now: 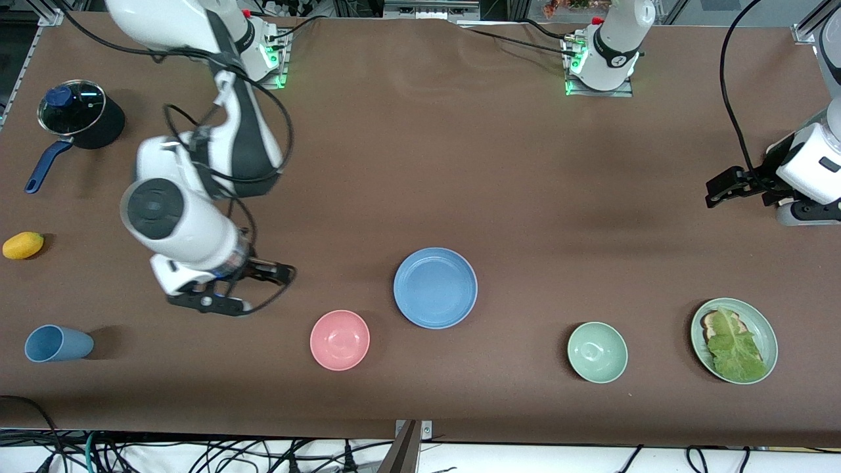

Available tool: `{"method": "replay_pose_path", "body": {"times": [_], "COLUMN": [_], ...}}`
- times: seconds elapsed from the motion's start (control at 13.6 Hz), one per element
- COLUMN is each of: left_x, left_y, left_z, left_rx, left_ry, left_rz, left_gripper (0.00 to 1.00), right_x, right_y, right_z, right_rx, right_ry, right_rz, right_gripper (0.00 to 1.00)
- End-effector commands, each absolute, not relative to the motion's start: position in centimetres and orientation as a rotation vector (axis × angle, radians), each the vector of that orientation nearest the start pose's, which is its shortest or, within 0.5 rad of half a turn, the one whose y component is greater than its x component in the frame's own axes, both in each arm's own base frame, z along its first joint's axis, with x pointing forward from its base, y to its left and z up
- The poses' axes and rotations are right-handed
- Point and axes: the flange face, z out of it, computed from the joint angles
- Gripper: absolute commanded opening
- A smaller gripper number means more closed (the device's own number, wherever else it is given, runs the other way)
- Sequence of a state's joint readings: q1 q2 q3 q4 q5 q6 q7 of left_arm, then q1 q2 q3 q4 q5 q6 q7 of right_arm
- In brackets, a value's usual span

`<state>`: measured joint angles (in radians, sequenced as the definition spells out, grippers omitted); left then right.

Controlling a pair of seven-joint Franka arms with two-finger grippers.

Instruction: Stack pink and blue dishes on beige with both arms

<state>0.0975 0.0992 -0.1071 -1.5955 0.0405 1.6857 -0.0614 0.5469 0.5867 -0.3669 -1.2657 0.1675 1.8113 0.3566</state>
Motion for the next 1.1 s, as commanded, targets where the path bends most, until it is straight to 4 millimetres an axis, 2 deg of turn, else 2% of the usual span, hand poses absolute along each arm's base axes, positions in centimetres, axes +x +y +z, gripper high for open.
{"method": "replay_pose_path", "body": {"times": [0.0, 0.07, 0.22, 0.51, 0.66, 0.81, 0.88, 1.03], "left_x": [58.9, 59.0, 59.1, 59.1, 59.1, 59.2, 59.1, 59.1], "left_y": [0.1, -0.1, -0.1, -0.2, -0.1, -0.1, -0.1, -0.1], "left_z": [56.8, 56.4, 56.3, 56.3, 56.4, 56.2, 56.3, 56.3], "left_rx": [-3.091, -3.091, -3.092, -3.091, -3.091, -3.091, -3.091, -3.091], "left_ry": [-0.051, -0.044, -0.046, -0.058, -0.061, -0.061, -0.058, -0.058], "left_rz": [0.013, 0.023, 0.025, 0.025, 0.022, 0.027, 0.025, 0.025], "left_gripper": [1.00, 1.00, 1.00, 1.00, 1.00, 1.00, 1.00, 1.00], "right_x": [65.6, 65.1, 64.1, 61.8, 61.3, 59.6, 58.8, 58.3], "right_y": [17.0, 15.9, 15.1, 10.0, 8.7, 7.4, 7.1, 6.8], "right_z": [48.5, 50.0, 51.6, 53.1, 54.5, 54.8, 55.4, 56.4], "right_rx": [-3.131, -3.129, -3.125, -3.062, -3.089, -3.102, -3.115, -3.131], "right_ry": [0.172, 0.169, 0.138, 0.134, 0.114, 0.119, 0.114, 0.074], "right_rz": [0.092, 0.101, 0.129, 0.176, 0.144, 0.148, 0.133, 0.113], "right_gripper": [1.00, 1.00, 1.00, 1.00, 1.00, 1.00, 1.00, 1.00]}}
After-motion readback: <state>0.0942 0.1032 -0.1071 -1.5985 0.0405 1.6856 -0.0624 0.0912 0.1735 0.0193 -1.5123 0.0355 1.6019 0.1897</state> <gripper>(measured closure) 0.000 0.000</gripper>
